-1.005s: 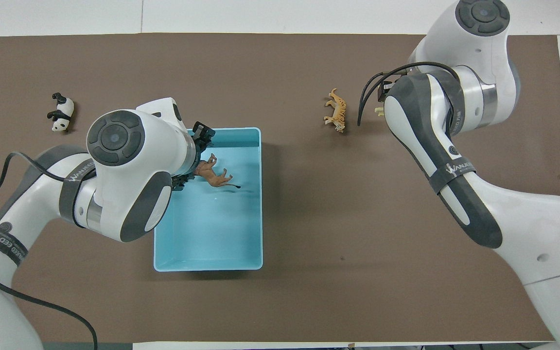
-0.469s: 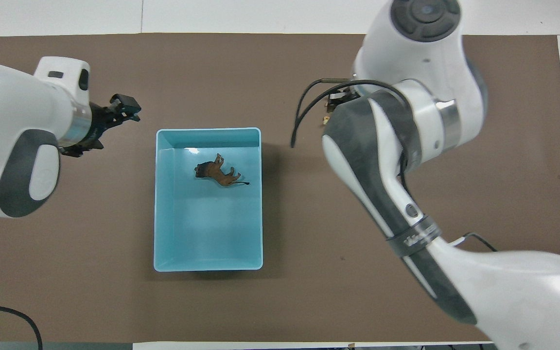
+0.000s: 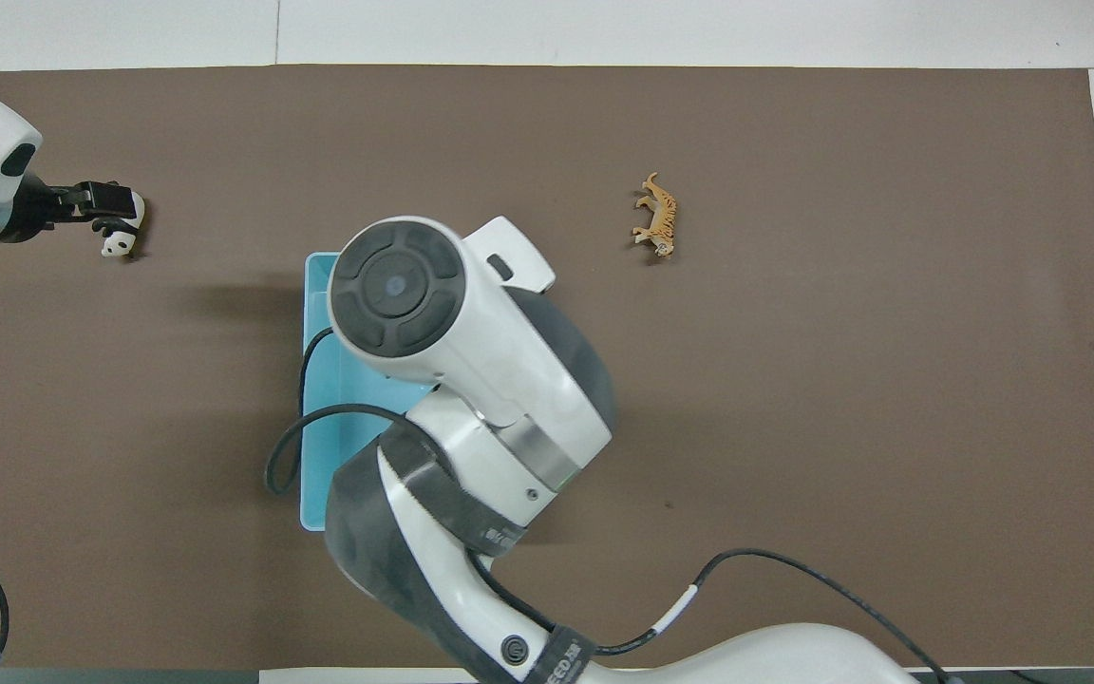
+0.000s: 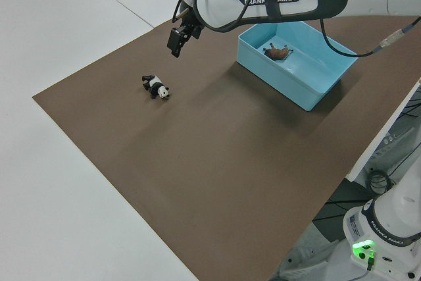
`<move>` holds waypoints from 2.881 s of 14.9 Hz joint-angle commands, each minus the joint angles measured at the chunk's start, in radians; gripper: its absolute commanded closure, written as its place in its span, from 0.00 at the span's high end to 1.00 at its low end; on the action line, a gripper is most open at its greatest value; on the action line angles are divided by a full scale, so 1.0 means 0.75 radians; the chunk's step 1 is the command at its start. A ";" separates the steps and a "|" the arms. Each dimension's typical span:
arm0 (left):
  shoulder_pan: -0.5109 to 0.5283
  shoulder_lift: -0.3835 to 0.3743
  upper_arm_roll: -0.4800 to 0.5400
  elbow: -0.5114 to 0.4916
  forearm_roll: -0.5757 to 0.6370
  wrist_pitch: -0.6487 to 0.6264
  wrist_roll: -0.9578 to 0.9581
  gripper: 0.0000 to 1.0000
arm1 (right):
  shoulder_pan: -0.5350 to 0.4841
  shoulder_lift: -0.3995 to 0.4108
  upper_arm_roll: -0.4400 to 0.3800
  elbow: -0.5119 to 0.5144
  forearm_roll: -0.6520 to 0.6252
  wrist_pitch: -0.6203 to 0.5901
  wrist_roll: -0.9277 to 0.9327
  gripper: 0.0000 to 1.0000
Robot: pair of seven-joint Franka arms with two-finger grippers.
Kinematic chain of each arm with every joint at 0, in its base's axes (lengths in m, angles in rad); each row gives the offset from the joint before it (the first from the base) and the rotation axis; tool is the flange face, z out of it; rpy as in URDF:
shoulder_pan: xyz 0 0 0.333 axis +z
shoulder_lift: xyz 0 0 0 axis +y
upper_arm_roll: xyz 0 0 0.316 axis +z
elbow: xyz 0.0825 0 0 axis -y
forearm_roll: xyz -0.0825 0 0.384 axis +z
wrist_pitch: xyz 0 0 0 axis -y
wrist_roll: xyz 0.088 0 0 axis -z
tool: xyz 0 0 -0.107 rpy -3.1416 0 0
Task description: Put all toys into storage box
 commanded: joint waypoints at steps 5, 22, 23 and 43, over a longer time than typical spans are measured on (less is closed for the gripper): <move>0.087 0.328 -0.003 0.205 0.209 0.219 0.153 1.00 | 0.083 0.131 -0.008 -0.026 -0.038 0.187 0.133 0.94; 0.093 0.289 -0.003 -0.061 0.204 0.369 0.014 0.35 | -0.382 0.046 -0.006 0.089 -0.009 -0.011 -0.167 1.00; 0.095 0.289 -0.003 -0.055 0.204 0.367 0.014 0.29 | -0.429 0.054 -0.006 0.083 -0.005 0.005 -0.249 1.00; -0.602 -0.187 -0.013 -0.163 -0.027 -0.337 -1.071 0.35 | -0.547 0.393 -0.012 0.048 -0.099 0.365 -0.401 0.11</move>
